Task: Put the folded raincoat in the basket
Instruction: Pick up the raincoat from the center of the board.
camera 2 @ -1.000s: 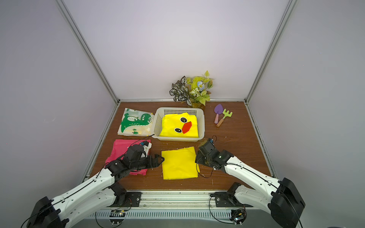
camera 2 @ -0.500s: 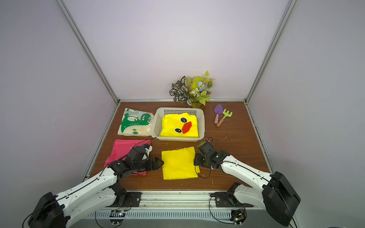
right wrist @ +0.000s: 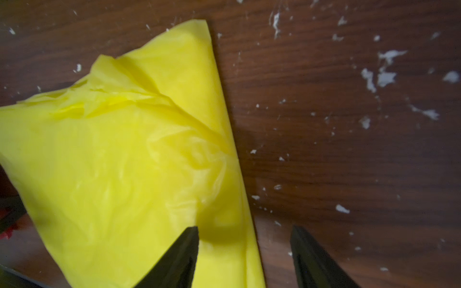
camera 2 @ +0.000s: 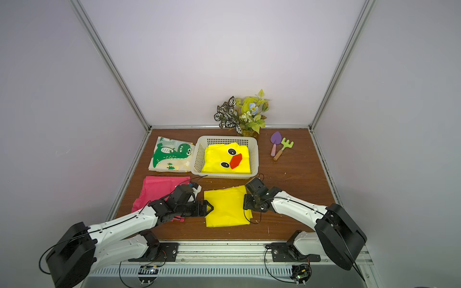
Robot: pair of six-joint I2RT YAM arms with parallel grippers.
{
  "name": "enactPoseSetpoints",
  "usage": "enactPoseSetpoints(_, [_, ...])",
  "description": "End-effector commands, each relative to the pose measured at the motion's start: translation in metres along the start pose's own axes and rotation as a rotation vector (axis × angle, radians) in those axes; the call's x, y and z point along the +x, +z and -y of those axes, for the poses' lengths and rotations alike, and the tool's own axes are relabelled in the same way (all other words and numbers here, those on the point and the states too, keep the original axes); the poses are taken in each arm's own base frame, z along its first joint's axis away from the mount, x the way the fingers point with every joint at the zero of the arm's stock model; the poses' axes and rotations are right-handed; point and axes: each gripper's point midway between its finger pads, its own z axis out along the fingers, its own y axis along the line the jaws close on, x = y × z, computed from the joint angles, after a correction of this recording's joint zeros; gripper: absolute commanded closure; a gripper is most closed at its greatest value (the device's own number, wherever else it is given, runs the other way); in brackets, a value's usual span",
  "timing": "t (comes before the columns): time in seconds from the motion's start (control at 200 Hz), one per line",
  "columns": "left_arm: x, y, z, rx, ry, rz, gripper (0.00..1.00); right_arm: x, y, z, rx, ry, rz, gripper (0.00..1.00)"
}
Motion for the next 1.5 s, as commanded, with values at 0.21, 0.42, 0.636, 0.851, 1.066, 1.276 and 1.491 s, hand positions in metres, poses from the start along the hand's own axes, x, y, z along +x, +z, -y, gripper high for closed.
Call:
enactPoseSetpoints(0.21, [-0.002, 0.012, 0.008, -0.008, 0.028, -0.008, 0.14, -0.001, 0.007, -0.018, -0.066, -0.008, -0.028, 0.39])
enactPoseSetpoints(0.42, [0.001, 0.015, 0.002, -0.027, 0.024, -0.013, 0.21, 0.006, 0.012, -0.017, -0.083, 0.009, -0.040, 0.42])
enactPoseSetpoints(0.636, [-0.001, 0.018, 0.001, -0.037, 0.018, -0.014, 0.37, 0.014, 0.015, -0.020, -0.095, 0.016, -0.048, 0.47])
enactPoseSetpoints(0.851, [-0.009, 0.014, 0.002, -0.056, 0.025, 0.017, 0.56, 0.018, 0.015, -0.029, -0.110, 0.014, -0.038, 0.61])
enactPoseSetpoints(1.066, [-0.015, 0.011, 0.007, -0.056, 0.042, 0.028, 1.00, 0.017, 0.010, -0.039, -0.121, -0.033, -0.014, 0.74])
enactPoseSetpoints(1.276, [-0.017, 0.008, 0.009, -0.068, 0.044, 0.020, 1.00, 0.017, 0.005, -0.041, -0.102, -0.060, -0.008, 0.89])
enactPoseSetpoints(1.491, [-0.025, -0.007, 0.011, -0.058, 0.016, 0.089, 1.00, 0.013, -0.007, -0.041, -0.096, -0.042, 0.017, 1.00])
